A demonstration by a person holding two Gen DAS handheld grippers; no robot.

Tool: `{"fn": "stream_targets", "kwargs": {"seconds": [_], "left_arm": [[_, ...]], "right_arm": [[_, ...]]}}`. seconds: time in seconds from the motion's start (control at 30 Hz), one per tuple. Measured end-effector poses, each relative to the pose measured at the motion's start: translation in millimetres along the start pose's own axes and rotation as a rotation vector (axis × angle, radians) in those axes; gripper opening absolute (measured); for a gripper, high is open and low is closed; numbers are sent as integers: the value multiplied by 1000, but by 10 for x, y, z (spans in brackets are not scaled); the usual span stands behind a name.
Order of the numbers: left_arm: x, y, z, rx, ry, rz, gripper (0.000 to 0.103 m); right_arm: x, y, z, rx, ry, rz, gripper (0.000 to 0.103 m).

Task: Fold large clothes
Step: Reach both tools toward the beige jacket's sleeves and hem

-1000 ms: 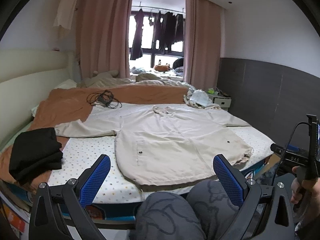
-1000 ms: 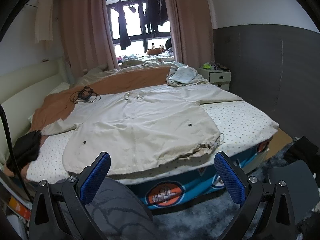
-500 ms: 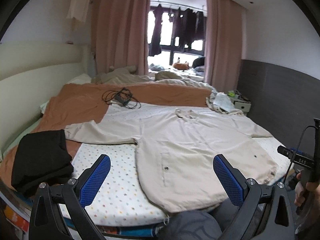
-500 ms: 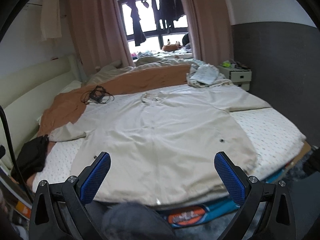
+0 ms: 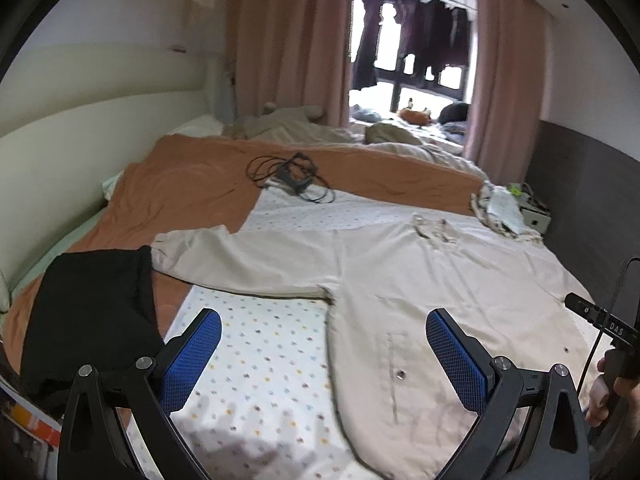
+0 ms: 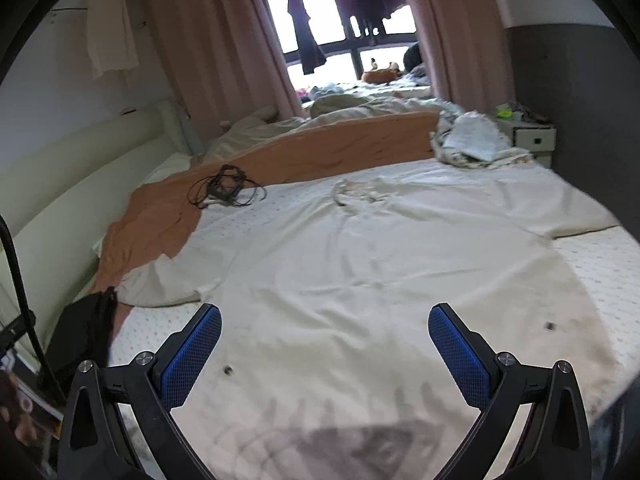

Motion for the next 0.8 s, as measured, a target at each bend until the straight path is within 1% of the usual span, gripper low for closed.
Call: {"fn": "stream_targets", "kwargs": {"seconds": [0.1,0.17,0.2,0.3,0.37,0.43,0.53,0.57,0.6,0.7,0.8], "left_arm": [[-128,92,-192,-22,18,21,101],[-215,149,-308,-33,32,31,99],[-272,177,-380,-41,36,38,97],[-408,230,-559,-73,52,64,86],[-522,272,-702,-97,55,87,83],[-633,316,-819,-110,74,103,81],[-779,373,-985,-127,94,127,77],[-823,386,-1021,-131,97,132,74],[-881,407,-1086,-139,100,140,72],[-1058,455,-1253,-164,116,179,67],[-1215,491,-1397,-176,133,215,66]], "right_arm": [[-154,77,-281,-23,32,-5,103],[-291,118,-492,-43,69,-8,100],[-338,127,-554,-53,80,-7,100],[-526,171,-840,-89,112,-7,100],[-643,204,-1021,-114,130,-11,100],[-755,239,-1180,-135,149,-18,98],[-952,299,-1426,-164,189,-9,95],[-1031,329,-1525,-171,200,-2,92],[-1063,345,-1575,-167,203,-2,89],[-1156,415,-1775,-172,211,-11,89],[-1279,471,-2010,-196,217,-6,89]]}}
Point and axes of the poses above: each gripper's, at about its wrist camera, not at the fingertips, and z roughly against the way its jaws point, x to its right, y to its top, the point moved 2 cm from there along -z, roughly the way its jaws point, and after that the axes turned 7 degrees about -y, right-handed, at the moved point
